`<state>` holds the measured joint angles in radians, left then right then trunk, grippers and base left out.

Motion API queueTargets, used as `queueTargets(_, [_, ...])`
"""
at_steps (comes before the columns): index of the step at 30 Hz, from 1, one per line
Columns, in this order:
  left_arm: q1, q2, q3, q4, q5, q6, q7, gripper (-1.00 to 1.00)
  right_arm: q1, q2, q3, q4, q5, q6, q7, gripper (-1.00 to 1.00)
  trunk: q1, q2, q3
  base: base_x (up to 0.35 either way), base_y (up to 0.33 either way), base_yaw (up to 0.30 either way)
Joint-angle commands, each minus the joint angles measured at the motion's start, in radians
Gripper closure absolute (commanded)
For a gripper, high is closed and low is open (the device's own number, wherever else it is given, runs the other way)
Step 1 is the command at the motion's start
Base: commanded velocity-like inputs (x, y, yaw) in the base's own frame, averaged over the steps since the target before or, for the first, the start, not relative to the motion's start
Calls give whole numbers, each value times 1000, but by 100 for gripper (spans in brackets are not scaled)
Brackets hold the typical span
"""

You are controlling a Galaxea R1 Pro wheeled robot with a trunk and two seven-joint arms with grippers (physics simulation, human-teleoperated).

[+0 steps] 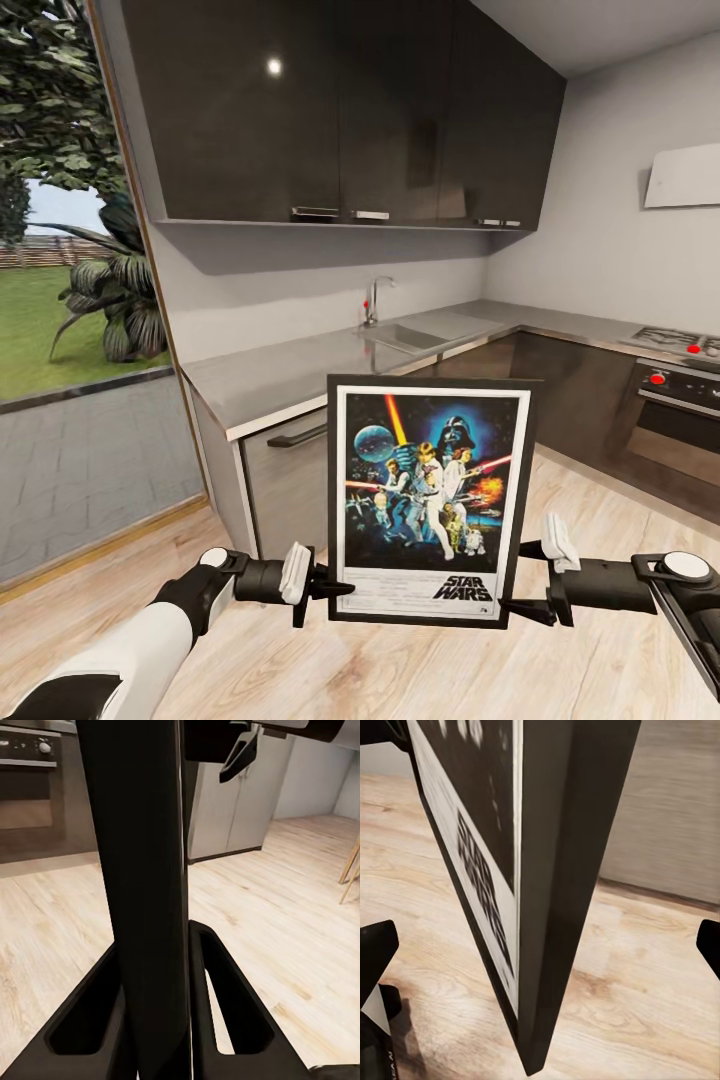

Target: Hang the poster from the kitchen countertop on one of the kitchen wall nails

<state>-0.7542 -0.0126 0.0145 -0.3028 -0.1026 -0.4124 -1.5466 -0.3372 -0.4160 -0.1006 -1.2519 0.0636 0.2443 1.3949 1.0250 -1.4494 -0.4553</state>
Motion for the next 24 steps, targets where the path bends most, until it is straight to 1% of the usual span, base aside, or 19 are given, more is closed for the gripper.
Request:
queueTargets(1, [-1, 0, 2, -1, -4, -9, 0, 100, -1, 0, -2, -1, 4, 10, 5, -100, 0, -1, -1, 0, 0, 0])
queueTargets(2, [-1, 0, 2, -1, -4, -9, 0, 100, -1, 0, -2, 0, 3, 10, 5, 100, 0, -1, -1, 0, 0, 0])
queueTargets(12, [-1, -1, 1, -2, -5, -10, 0, 100, -1, 0, -2, 2, -1, 10, 16, 100, 0, -1, -1, 0, 0, 0])
queueTargets(13, [-1, 0, 2, -2, -5, -10, 0, -100, -1, 0, -2, 2, -1, 10, 16, 100, 0, -1, -1, 0, 0, 0])
queueTargets(24, [-1, 5, 4, -4, -7, -9, 1, -100, -1, 0, -2, 2, -1, 10, 15, 100, 0, -1, -1, 0, 0, 0])
